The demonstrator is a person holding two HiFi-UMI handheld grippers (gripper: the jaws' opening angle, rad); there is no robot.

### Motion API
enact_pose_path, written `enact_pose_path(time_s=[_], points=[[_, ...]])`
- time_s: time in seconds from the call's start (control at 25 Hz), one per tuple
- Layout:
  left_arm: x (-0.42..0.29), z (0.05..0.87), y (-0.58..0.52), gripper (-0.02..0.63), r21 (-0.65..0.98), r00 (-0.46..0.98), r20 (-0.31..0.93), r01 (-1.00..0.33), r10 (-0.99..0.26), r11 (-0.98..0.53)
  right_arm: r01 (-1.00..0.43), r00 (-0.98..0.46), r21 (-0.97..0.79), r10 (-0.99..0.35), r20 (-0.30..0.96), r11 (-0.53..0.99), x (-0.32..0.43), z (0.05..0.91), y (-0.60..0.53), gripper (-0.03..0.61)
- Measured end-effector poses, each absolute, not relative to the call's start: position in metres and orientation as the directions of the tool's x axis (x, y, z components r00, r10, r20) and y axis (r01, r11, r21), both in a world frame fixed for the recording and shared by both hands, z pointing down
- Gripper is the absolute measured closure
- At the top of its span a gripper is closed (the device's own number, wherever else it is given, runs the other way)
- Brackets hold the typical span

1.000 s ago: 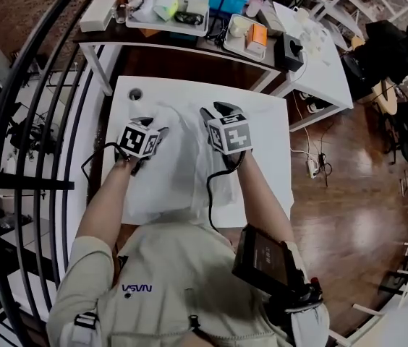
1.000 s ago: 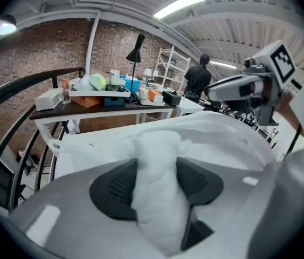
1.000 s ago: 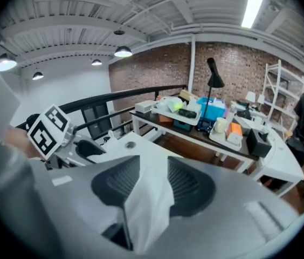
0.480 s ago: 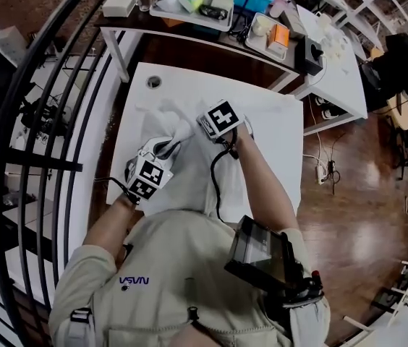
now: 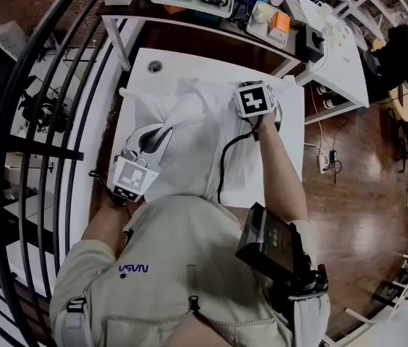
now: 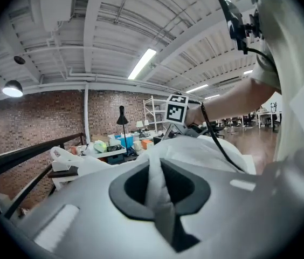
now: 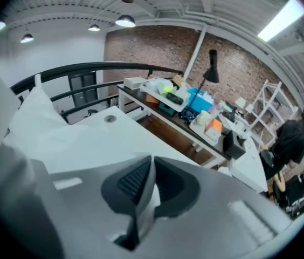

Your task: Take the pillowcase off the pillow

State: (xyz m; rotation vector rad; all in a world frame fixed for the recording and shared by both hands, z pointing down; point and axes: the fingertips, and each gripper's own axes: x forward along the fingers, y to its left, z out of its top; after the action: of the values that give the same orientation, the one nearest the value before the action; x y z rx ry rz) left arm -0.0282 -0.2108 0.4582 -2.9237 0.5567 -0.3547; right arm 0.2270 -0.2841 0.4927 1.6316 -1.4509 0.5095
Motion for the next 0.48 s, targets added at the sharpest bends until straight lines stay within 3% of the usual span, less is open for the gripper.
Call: enact_pose_path(time_s=[0.16, 0.32, 0.48], points=[[-0.042, 0.451, -0.217, 0.587, -0.163, 0.898, 0.181, -0.376, -0.402, -0.912, -0.951, 0.295, 0.290, -0.602, 0.742, -0.109, 0.278, 0.495, -0.256, 0.572], [-0.051, 0.472, -0.251, 0.588, -0.028, 0.885, 0.217, -0.417, -0.412, -0.909, -0.943, 0.324, 0.201, -0.607, 0.725, -0.263, 0.315, 0.504, -0.222, 0.572], [-0.021, 0.502, -0.287, 0.580, 0.074, 0.876, 0.296, -0.418, -0.381, -0.905, -0.939, 0.342, 0.230, -0.607, 0.718, -0.257, 0.309, 0.513, -0.220, 0.572]])
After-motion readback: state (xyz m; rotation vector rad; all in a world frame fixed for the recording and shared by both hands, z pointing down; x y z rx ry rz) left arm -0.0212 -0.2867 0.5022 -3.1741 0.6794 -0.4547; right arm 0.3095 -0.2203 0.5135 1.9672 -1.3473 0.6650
